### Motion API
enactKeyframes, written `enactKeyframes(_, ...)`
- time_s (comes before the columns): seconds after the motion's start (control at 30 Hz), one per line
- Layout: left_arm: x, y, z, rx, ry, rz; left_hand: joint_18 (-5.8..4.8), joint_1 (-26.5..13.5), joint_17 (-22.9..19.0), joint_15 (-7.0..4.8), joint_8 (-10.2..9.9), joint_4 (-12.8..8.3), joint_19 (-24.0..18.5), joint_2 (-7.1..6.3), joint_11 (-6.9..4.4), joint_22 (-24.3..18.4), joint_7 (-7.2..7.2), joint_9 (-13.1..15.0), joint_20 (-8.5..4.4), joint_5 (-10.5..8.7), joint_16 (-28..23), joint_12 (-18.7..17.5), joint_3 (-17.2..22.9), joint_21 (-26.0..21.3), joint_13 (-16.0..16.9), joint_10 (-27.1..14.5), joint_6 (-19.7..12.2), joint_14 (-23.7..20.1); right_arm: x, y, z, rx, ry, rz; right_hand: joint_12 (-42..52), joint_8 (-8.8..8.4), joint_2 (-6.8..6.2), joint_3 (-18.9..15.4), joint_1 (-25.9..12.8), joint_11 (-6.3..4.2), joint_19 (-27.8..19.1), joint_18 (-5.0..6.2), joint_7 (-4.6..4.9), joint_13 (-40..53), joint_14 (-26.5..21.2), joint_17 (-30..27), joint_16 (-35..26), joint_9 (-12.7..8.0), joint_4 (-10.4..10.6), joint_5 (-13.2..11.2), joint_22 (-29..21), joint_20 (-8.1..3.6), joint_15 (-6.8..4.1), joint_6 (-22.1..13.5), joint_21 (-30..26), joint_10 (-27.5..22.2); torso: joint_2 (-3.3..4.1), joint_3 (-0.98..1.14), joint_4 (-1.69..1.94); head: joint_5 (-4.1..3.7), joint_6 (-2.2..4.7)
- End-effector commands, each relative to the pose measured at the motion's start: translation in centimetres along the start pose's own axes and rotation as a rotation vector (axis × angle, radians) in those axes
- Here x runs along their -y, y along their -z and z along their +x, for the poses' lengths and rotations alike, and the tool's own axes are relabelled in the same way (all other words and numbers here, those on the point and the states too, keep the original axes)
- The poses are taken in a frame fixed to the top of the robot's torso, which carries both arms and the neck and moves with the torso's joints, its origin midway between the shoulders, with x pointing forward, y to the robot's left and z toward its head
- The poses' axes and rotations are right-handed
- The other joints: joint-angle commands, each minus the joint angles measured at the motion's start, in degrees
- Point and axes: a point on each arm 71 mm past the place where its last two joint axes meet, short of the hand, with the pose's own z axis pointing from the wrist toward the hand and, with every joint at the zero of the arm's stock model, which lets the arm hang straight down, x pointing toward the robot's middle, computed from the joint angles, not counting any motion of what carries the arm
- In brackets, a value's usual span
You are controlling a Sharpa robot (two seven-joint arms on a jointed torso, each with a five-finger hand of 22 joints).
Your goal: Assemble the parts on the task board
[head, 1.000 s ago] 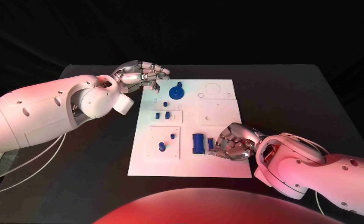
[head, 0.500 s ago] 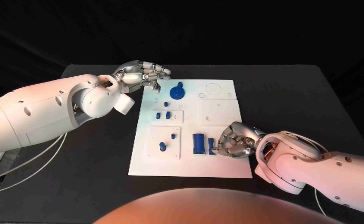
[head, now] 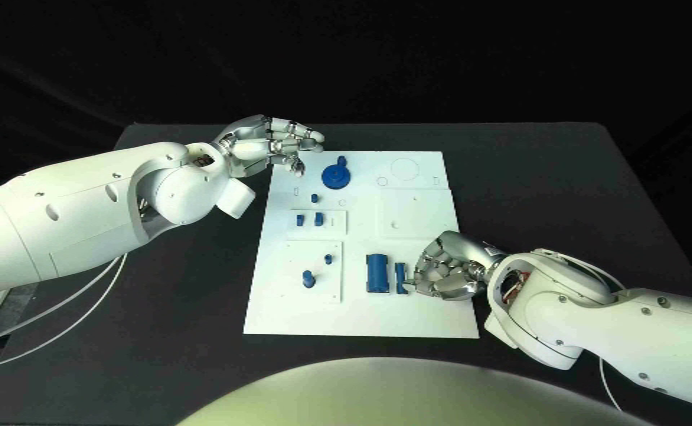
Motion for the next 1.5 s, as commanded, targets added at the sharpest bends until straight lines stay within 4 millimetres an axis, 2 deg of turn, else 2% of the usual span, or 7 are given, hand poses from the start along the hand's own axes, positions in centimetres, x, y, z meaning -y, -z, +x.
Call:
enactKeyframes(0.03,0.0,-0.1,0.2,-0.014,0.005,0.009,0.84,-0.4,0.0,0.08,0.2,0.3,0.3,-0.01,-0.08,-0.1,0.96,0.1,0.16,0.33,0.3,0.1,-0.1,-0.3,0.1,-0.3,-0.5,-0.2,-0.5,0.3,-0.9,0.038,-0.029,-0.064,-0.2,0.14,-0.08,-0.3,-0.4,-0.25,1.9,-0.80,-0.07,11.9,5.4,11.3,0.2,-0.1,0.2,-0.1,11.4,-0.50,-0.41,0.0,-0.3,4.1,-0.03,-0.14,0.01,-0.09,0.01)
enactKeyframes(1.2,-2.0,-2.9,-3.9,0.485,0.079,0.256,-0.56,-0.5,-16.3,6.13,-3.0,1.0,-13.7,-1.37,2.59,-25.5,0.67,-2.4,7.11,0.01,-49.6,-19.9,2.7,-42.1,-2.8,6.8,-0.1,-18.1,4.1,-9.7,-15.8,0.540,-0.661,-0.345,-76.9,-14.45,-0.42,9.4,9.2,10.75,-29.4,6.80,10.71,-55.9,-23.6,-52.3,-66.8,-10.2,-4.0,3.9,-30.0,10.75,10.92,-12.4,-72.1,-22.3,-5.44,-0.65,-0.68,-0.65,8.88)
enactKeyframes(1.23,-2.2,-2.9,-3.2,0.394,0.067,0.205,-9.75,-23.9,-20.8,-4.11,-23.9,-5.4,-49.9,10.34,-8.70,-36.6,-11.34,-12.9,-9.52,-11.50,-70.3,-29.5,-30.8,-57.9,-6.4,-48.2,-43.8,-61.8,4.3,-9.4,-15.7,0.556,-0.573,-0.264,-84.6,-24.17,12.14,-19.8,-13.4,2.35,-84.0,-3.51,-1.52,-74.9,-41.8,-74.9,-88.6,-38.7,-15.7,-8.8,-74.9,-1.03,5.44,-62.7,-75.7,-41.2,-5.05,-0.99,-0.84,-0.69,7.76)
enactKeyframes(1.3,-2.2,-2.9,-3.1,0.397,0.066,0.205,-9.75,-27.5,-20.8,-4.11,-23.9,-5.4,-49.9,10.34,-8.70,-36.6,-11.34,-12.9,-9.52,-11.50,-70.3,-29.5,-30.8,-57.9,-6.4,-48.2,-43.8,-61.8,4.2,-9.3,-15.6,0.558,-0.583,-0.266,-84.6,-24.17,12.14,-19.8,-17.1,2.35,-84.0,-3.51,-1.52,-74.9,-83.9,-74.9,-88.6,-38.7,-15.7,-8.8,-74.9,-1.03,5.44,-62.7,-75.7,-43.9,-5.07,-0.98,-0.76,-0.75,7.99)
enactKeyframes(1.33,-2.2,-2.9,-3.0,0.400,0.065,0.205,-9.75,-29.4,-20.8,-4.11,-23.9,-5.4,-49.9,10.34,-8.70,-36.6,-11.34,-12.9,-9.52,-11.50,-70.3,-29.5,-30.8,-57.9,-6.4,-48.2,-43.8,-61.8,4.0,-9.3,-15.5,0.560,-0.591,-0.267,-84.6,-24.17,12.14,-19.8,-19.1,2.35,-84.0,-3.51,-1.52,-74.9,-83.9,-74.9,-88.6,-38.7,-15.7,-8.8,-74.9,-1.03,5.44,-62.7,-75.7,-84.2,-5.09,-0.97,-0.68,-0.79,8.19)
enactKeyframes(1.47,-2.2,-2.9,-2.3,0.419,0.059,0.204,-9.75,-36.2,-20.8,-4.11,-23.9,-5.4,-49.9,10.34,-8.70,-36.6,-11.34,-12.9,-9.52,-11.50,-70.3,-29.5,-30.8,-57.9,-6.4,-48.2,-43.8,-61.8,3.2,-9.0,-14.9,0.571,-0.651,-0.277,-84.6,-24.17,12.14,-19.8,-25.7,2.35,-84.0,-3.51,-1.52,-74.9,-83.9,-74.9,-88.6,-38.7,-15.7,-8.8,-74.9,-1.03,5.44,-62.7,-75.7,-84.2,-5.22,-0.90,-0.17,-1.13,9.55)
enactKeyframes(1.5,-2.2,-2.9,-2.0,0.426,0.057,0.204,-9.75,-37.8,-20.8,-4.11,-23.9,-5.4,-49.9,10.34,-8.70,-36.6,-11.34,-12.9,-9.52,-11.50,-70.3,-29.5,-30.8,-57.9,-6.4,-48.2,-43.8,-61.8,2.8,-8.8,-14.7,0.576,-0.674,-0.280,-84.6,-24.17,12.14,-19.8,-67.0,2.35,-84.0,-3.51,-1.52,-74.9,-83.9,-74.9,-88.6,-38.7,-15.7,-8.8,-74.9,-1.03,5.44,-62.7,-75.7,-84.2,-5.28,-0.87,0.03,-1.27,10.10)
